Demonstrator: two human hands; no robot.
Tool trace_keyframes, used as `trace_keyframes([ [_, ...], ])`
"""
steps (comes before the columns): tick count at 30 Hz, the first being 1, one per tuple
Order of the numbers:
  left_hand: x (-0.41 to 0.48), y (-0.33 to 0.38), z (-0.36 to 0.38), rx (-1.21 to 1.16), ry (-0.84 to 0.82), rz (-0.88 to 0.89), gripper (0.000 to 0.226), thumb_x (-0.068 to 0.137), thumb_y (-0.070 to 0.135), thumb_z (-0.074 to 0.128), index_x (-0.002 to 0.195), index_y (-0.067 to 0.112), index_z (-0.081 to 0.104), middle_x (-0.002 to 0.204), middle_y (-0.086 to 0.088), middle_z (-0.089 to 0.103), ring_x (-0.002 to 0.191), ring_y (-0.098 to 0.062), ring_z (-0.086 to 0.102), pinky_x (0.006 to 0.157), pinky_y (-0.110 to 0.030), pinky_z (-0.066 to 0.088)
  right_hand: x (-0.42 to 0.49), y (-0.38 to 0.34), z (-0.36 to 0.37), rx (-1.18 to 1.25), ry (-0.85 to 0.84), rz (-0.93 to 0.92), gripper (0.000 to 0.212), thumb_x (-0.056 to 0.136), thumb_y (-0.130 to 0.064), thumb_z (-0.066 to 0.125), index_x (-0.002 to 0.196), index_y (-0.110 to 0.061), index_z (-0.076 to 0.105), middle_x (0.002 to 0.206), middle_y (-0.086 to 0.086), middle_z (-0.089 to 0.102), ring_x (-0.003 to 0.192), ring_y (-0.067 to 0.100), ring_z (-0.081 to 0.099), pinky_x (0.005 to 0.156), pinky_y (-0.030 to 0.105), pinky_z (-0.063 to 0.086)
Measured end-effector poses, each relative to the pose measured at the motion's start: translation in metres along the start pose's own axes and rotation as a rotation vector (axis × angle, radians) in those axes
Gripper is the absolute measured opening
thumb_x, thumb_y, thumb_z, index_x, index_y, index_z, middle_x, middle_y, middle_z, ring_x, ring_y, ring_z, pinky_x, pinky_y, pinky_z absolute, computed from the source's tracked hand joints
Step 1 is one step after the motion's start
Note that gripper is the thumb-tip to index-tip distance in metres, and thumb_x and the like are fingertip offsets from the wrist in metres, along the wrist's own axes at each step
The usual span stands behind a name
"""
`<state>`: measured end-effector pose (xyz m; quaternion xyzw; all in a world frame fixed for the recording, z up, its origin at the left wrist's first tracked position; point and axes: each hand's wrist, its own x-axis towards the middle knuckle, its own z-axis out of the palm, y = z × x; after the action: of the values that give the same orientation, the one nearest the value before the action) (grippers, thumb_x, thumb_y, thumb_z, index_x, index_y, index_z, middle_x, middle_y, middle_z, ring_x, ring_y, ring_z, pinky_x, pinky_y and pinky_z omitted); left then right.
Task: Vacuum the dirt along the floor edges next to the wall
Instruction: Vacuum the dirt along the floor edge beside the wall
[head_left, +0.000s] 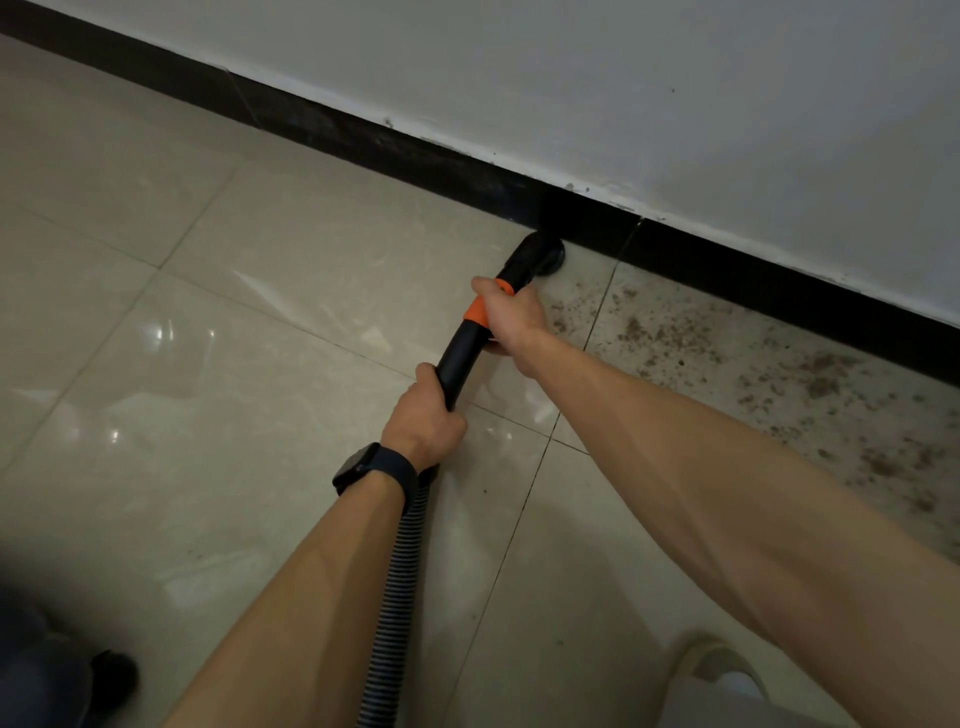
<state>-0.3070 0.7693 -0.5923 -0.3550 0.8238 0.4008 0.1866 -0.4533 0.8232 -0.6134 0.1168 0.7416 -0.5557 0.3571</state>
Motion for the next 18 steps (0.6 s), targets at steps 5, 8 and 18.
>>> trace_keyframes([
  [5, -0.016, -0.038, -0.023, -0.004, -0.008, -0.081, 0.034, 0.085, 0.009, 0.064, 0.112, 0.013, 0.042, 0.094, -0.008, 0.055, 0.082, -0.025, 0.055, 0.062, -0.031, 0.041, -0.024, 0.009, 0.018, -0.058, -0.117, 0.041, 0.049, 0.088, -0.044, 0.074, 0.121, -0.014, 0.055, 0.108, 0.007, 0.071, 0.083, 0.02, 0.072, 0.071, 0.035, 0.058],
  [8, -0.031, -0.063, -0.031, -0.022, -0.021, -0.15, 0.032, 0.081, 0.006, 0.065, 0.107, 0.012, 0.049, 0.088, -0.006, 0.056, 0.074, -0.02, 0.054, 0.056, -0.028, 0.039, -0.044, 0.026, 0.042, -0.063, -0.128, 0.074, 0.058, 0.087, -0.045, 0.073, 0.128, -0.011, 0.049, 0.111, 0.007, 0.068, 0.085, 0.022, 0.072, 0.063, 0.032, 0.056],
  [18, -0.067, -0.094, -0.047, -0.077, -0.078, -0.294, 0.034, 0.069, -0.009, 0.06, 0.099, 0.008, 0.06, 0.079, -0.014, 0.063, 0.072, -0.03, 0.061, 0.064, -0.033, 0.054, -0.092, 0.059, 0.077, -0.048, -0.051, 0.147, 0.056, 0.097, -0.04, 0.063, 0.135, -0.011, 0.034, 0.119, 0.009, 0.061, 0.098, 0.025, 0.068, 0.057, 0.031, 0.053],
])
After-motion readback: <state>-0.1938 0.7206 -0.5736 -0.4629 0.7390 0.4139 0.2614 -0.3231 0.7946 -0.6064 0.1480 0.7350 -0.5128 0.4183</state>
